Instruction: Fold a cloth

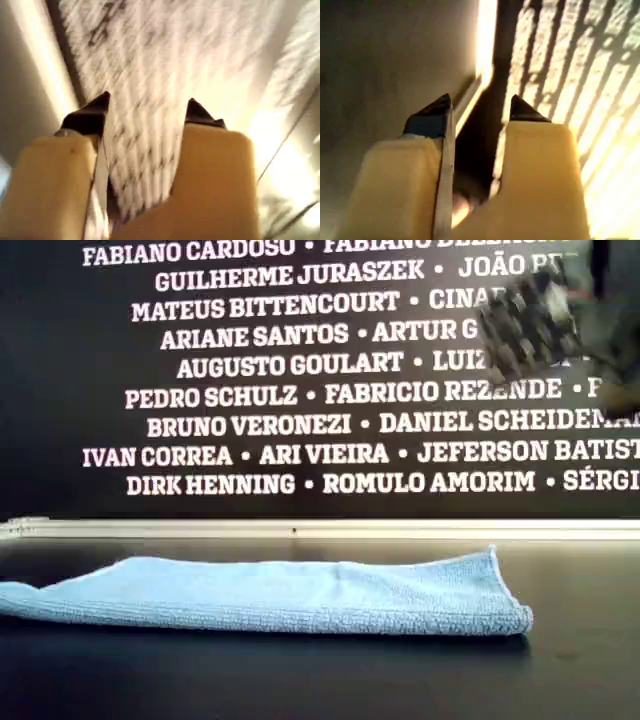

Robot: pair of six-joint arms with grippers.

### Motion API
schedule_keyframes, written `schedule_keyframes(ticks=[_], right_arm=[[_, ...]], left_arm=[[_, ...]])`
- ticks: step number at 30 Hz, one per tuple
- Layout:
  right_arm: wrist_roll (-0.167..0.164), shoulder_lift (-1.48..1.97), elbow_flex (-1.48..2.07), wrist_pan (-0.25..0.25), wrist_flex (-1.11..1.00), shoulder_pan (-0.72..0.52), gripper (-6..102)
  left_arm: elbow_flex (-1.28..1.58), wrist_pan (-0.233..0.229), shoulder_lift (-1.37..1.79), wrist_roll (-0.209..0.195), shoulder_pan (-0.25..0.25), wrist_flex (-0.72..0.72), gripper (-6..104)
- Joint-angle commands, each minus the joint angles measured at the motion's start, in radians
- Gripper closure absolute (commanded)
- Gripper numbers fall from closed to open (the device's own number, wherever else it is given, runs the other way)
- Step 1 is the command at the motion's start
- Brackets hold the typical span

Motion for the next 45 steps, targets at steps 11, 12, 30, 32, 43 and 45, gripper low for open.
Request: schedule_keyframes(ticks=[11,12,30,32,43,45], right_arm=[[0.000,0.035,-0.009,0.040,0.009,0.018,49],[0.000,0.035,-0.006,0.040,0.009,0.017,49],[-0.018,0.025,0.124,0.021,-0.005,0.054,40],[-0.072,0.014,0.124,0.003,0.003,0.061,32],[-0.207,-0.373,-0.002,-0.129,0.009,0.067,21],[-0.207,-0.456,-0.038,-0.170,0.008,0.069,21]], left_arm=[[-0.008,0.006,0.029,-0.011,0.299,-0.002,45],[-0.008,0.008,0.029,-0.011,0.299,-0.002,45],[-0.008,0.014,0.028,-0.011,0.290,-0.002,45],[-0.008,0.020,0.028,-0.008,0.290,-0.002,45],[-0.008,0.023,0.028,-0.002,0.287,-0.002,45],[-0.008,0.023,0.026,-0.003,0.287,-0.002,45]])
